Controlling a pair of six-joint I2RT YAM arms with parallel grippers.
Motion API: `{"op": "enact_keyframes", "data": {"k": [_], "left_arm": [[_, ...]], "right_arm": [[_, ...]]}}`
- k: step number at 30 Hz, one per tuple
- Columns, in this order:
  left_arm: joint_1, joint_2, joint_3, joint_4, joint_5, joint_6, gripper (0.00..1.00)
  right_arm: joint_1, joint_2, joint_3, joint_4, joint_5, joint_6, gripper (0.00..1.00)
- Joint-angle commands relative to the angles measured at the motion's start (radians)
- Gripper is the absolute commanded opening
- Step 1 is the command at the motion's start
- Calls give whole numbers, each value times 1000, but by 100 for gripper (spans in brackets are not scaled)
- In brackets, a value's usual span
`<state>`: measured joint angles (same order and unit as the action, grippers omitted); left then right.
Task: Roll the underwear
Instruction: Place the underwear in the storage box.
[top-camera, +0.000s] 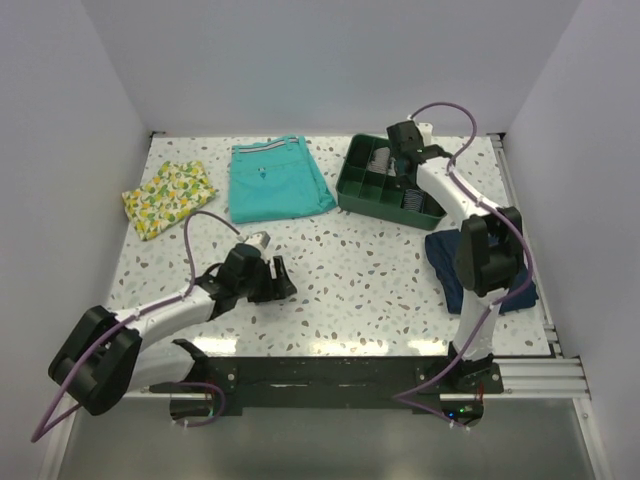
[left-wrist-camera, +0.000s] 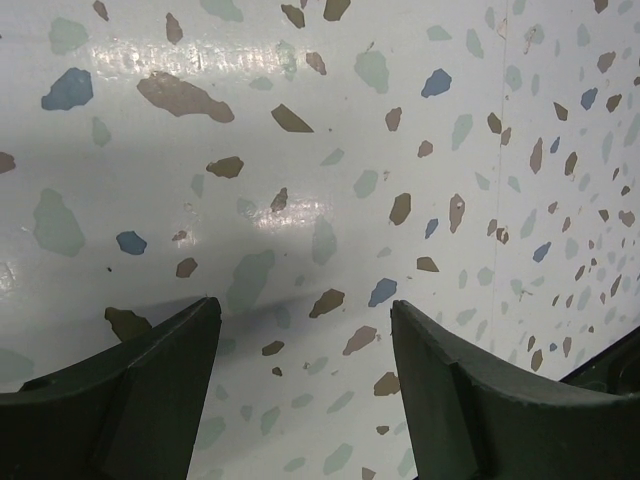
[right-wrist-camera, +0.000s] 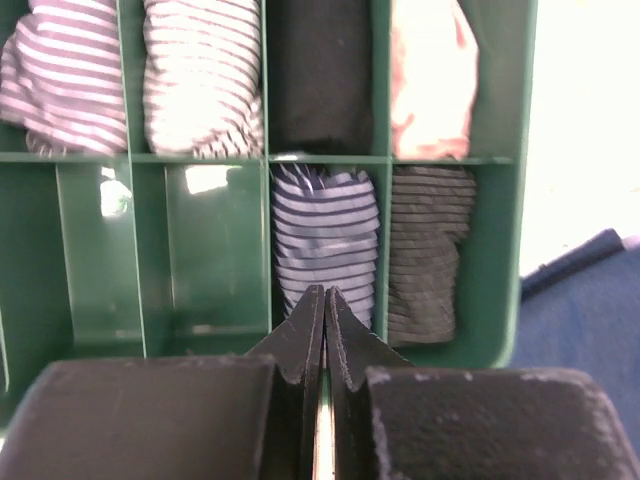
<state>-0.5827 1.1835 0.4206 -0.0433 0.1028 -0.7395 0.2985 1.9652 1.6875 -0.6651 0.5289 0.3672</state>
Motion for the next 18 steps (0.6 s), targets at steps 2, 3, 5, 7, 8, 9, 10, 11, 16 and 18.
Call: {"op": "enact_keyframes", "data": {"k": [2, 3, 5, 7, 8, 9, 10, 11, 16, 18], "left_arm": [[9, -56, -2, -46, -31, 17, 74], [9, -64, 0, -46, -29, 22, 74], [11, -90, 7, -47, -22, 32, 74], [11, -110, 20, -52, -22, 40, 74], [9, -128, 24, -55, -20, 48, 74], [9, -137, 29, -58, -18, 51, 74], [9, -148, 38, -67, -18, 55, 74], [9, -165, 44, -72, -18, 64, 74], [9, -194, 69, -96, -26, 74, 74], [9, -194, 73, -99, -29, 74, 74]], "right_arm": [[-28, 78, 66, 33, -18, 16, 0], [-32, 89, 67, 47, -18, 13, 0], [-42, 103, 72, 58, -14, 9, 0], [-65, 129, 84, 62, -30, 12, 0], [-74, 138, 89, 64, -46, 13, 0], [-82, 147, 96, 62, -58, 15, 0], [-91, 161, 100, 62, -66, 12, 0], [-94, 164, 103, 64, -73, 7, 0], [-96, 118, 45, 128, -144, -22, 0], [-96, 61, -3, 177, -168, -27, 0]]}}
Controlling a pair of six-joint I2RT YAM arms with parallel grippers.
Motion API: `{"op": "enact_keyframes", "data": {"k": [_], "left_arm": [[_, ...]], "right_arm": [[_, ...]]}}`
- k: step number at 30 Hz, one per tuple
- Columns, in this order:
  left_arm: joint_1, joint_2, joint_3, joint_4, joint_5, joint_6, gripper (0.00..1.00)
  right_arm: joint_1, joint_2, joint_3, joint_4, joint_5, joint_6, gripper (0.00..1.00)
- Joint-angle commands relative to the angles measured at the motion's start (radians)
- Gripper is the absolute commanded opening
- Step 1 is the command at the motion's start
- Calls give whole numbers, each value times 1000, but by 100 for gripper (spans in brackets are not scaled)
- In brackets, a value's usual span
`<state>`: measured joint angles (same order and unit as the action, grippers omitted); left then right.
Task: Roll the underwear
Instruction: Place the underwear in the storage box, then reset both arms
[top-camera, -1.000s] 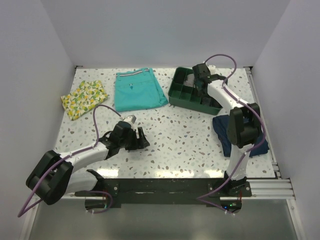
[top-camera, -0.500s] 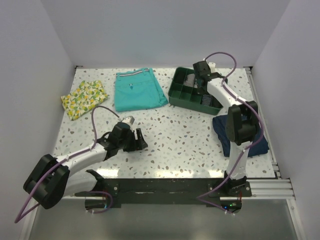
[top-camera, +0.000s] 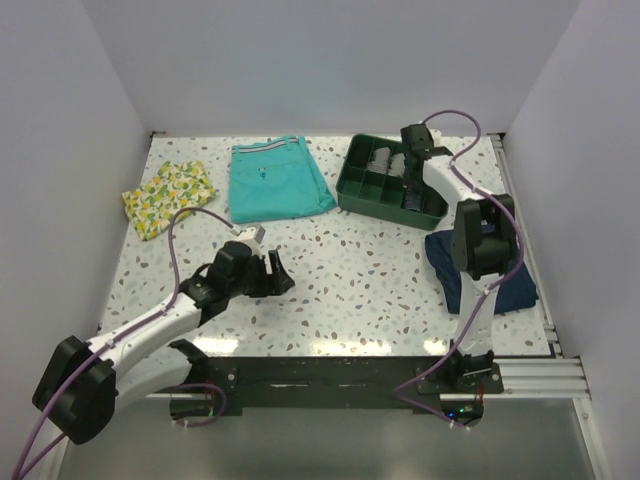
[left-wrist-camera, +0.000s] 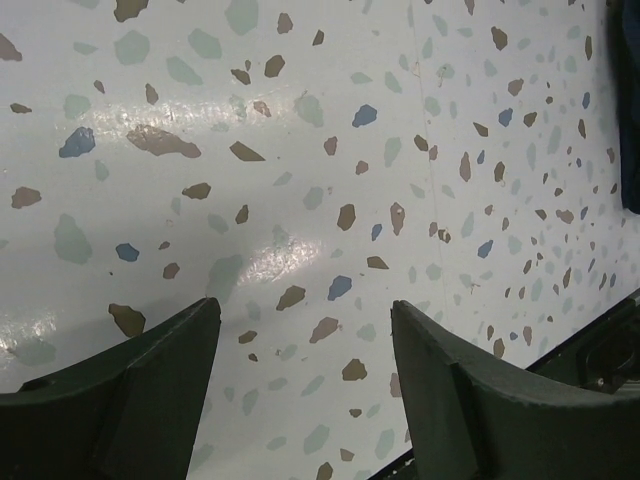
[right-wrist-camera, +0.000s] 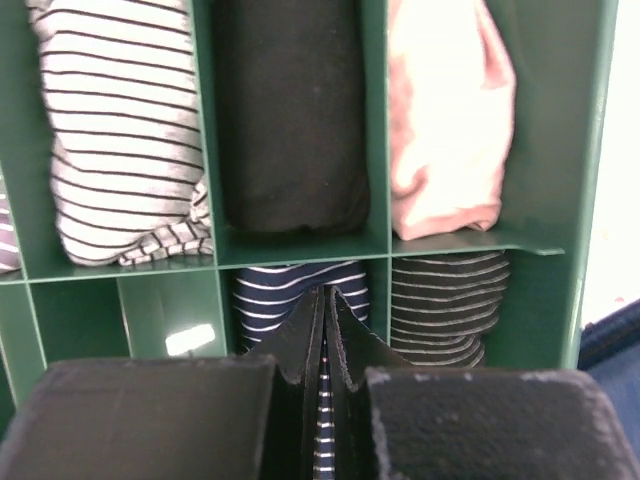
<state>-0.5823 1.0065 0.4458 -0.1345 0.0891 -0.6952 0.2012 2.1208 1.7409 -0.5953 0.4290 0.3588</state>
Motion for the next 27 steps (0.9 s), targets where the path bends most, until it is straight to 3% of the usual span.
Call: {"op": "enact_keyframes", "data": {"k": [1, 8, 9, 11, 12, 13, 15, 24, 27], "left_arm": [[10, -17, 50, -10, -15, 29, 74], [9, -39, 65, -36, -31, 29, 77], [9, -39, 79, -51, -35, 31, 79], [10, -45, 94, -63, -46, 43, 82], [9, -45, 108, -76, -48, 48, 85], [9, -45, 117, -82, -55, 60, 100], [9, -46, 145, -109, -66, 71, 100], [10, -55, 244, -215, -147, 131, 100], [9, -59, 272, -232, -166, 148, 100]], "right_arm": [[1, -111, -66, 115, -79, -20, 2], [1, -271, -164, 114, -127, -15, 16], [1, -324, -206, 115, -134, -15, 28], [3, -381, -254, 117, -144, -14, 38], [1, -437, -306, 115, -144, -11, 52], [1, -473, -337, 120, -142, -9, 57], [3, -533, -427, 117, -145, -8, 63], [1, -892, -725, 68, -90, 17, 74], [1, -995, -797, 58, -94, 51, 82]]}}
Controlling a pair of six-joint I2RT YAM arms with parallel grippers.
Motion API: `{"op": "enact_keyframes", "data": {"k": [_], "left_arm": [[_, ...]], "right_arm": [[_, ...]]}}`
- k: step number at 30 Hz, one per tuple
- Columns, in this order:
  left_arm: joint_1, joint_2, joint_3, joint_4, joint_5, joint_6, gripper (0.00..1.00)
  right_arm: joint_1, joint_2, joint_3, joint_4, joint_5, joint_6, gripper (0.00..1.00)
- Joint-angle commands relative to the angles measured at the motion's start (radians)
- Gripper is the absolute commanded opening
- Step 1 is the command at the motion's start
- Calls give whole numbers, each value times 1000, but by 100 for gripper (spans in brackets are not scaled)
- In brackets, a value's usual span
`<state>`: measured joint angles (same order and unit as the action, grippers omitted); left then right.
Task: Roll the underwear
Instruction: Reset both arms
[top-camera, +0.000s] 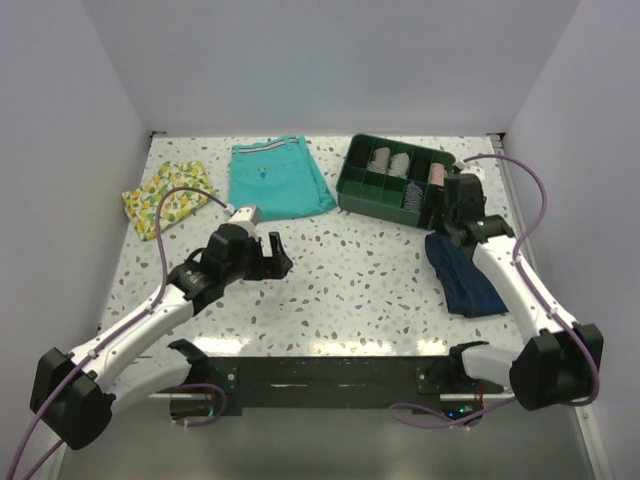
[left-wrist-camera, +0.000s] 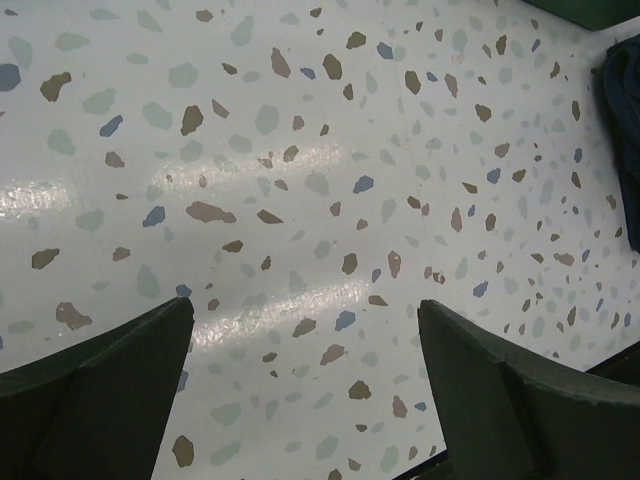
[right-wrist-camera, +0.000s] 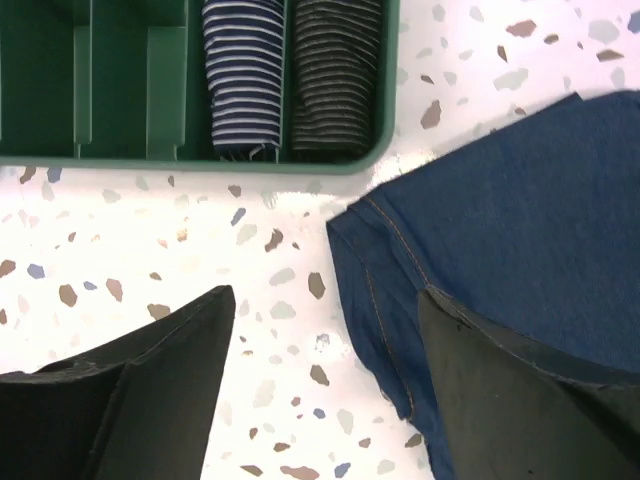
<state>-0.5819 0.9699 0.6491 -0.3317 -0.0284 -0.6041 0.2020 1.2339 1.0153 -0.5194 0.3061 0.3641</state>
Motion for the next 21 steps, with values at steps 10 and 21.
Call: {"op": "enact_keyframes", "data": {"k": [10, 21], "left_arm": [[8, -48, 130, -43, -108, 17, 100], [8, -20, 221, -98, -188, 23, 100]], "right_arm": [[0, -312, -216, -19, -22, 59, 97], [0, -370, -291, 10, 13, 68, 99]]}}
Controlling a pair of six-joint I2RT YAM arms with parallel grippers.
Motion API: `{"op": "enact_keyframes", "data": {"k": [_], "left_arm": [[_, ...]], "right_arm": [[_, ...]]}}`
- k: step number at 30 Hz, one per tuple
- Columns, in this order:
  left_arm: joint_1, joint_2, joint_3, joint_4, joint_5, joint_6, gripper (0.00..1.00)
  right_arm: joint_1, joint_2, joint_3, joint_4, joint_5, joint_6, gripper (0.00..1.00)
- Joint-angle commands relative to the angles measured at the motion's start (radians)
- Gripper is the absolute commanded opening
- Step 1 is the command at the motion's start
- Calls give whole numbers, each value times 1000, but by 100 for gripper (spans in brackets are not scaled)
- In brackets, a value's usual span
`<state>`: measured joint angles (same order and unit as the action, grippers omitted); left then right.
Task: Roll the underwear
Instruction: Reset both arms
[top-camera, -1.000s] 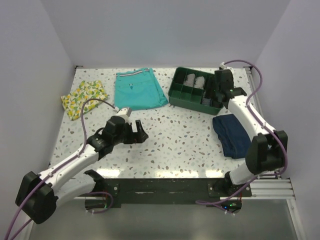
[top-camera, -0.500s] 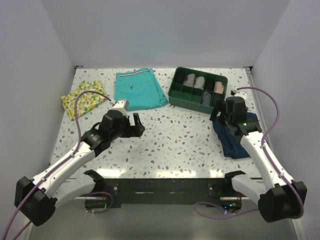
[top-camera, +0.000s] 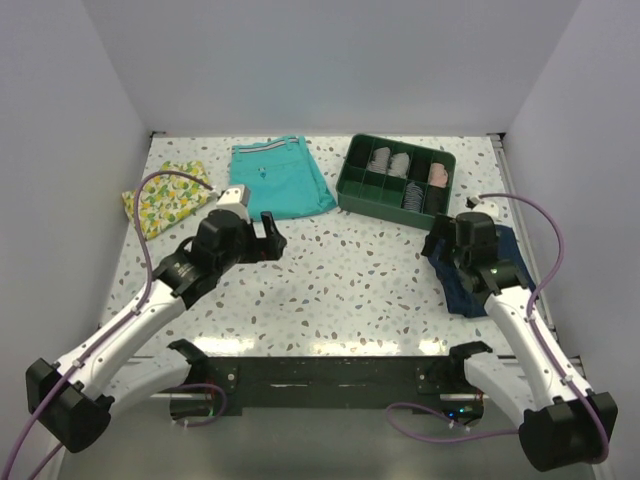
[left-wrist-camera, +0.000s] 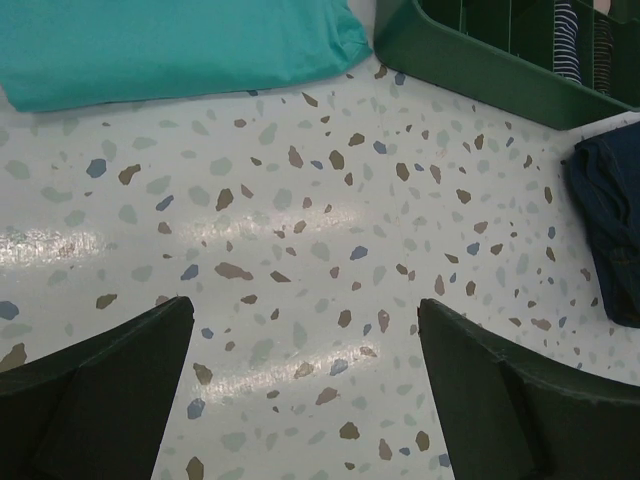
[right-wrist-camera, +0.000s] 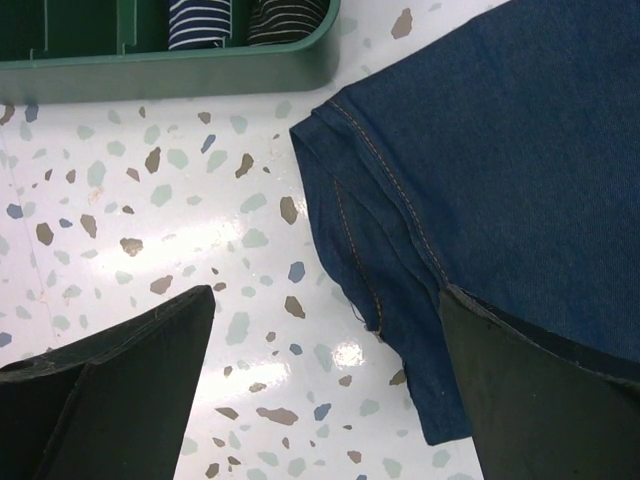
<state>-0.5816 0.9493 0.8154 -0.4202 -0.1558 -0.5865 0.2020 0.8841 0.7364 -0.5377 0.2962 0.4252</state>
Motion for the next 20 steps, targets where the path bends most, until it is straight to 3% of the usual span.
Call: {"op": "enact_keyframes", "data": {"k": [1, 20], "left_arm": [[8, 2, 62, -9, -67, 5, 100], [5, 121, 77, 118, -188, 36, 100]], "right_arm": [[0, -25, -14, 31, 33, 3, 98], [0, -31, -48, 45, 29, 17, 99]]}}
